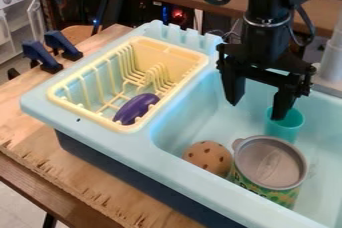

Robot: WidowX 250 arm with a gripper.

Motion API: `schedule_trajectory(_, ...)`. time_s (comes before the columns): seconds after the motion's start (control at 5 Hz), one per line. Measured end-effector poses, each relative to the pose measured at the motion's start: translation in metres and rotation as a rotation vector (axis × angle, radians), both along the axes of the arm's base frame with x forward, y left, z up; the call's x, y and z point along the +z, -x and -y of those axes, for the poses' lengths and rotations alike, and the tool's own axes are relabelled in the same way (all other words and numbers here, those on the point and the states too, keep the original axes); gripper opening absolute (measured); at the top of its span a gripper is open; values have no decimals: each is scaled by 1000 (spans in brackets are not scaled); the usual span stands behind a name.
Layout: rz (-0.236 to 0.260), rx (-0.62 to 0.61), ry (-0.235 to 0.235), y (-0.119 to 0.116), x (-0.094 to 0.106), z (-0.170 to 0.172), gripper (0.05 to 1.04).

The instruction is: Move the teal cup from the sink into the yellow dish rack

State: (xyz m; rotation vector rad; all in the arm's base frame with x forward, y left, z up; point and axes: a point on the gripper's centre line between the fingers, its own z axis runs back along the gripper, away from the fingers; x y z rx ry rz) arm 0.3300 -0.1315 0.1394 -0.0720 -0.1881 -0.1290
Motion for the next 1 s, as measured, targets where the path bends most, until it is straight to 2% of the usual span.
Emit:
schedule_trajectory(0.2,-9,14,-3,-2,-4,1,1003)
schedule_trajectory(0.4,22,41,25,-8,-5,5,1003)
schedule_trajectory(0.6,-13,63,24,-9,-18,7,969)
schedule_trajectory(1.0,-3,89,48,-8,-24,12,500)
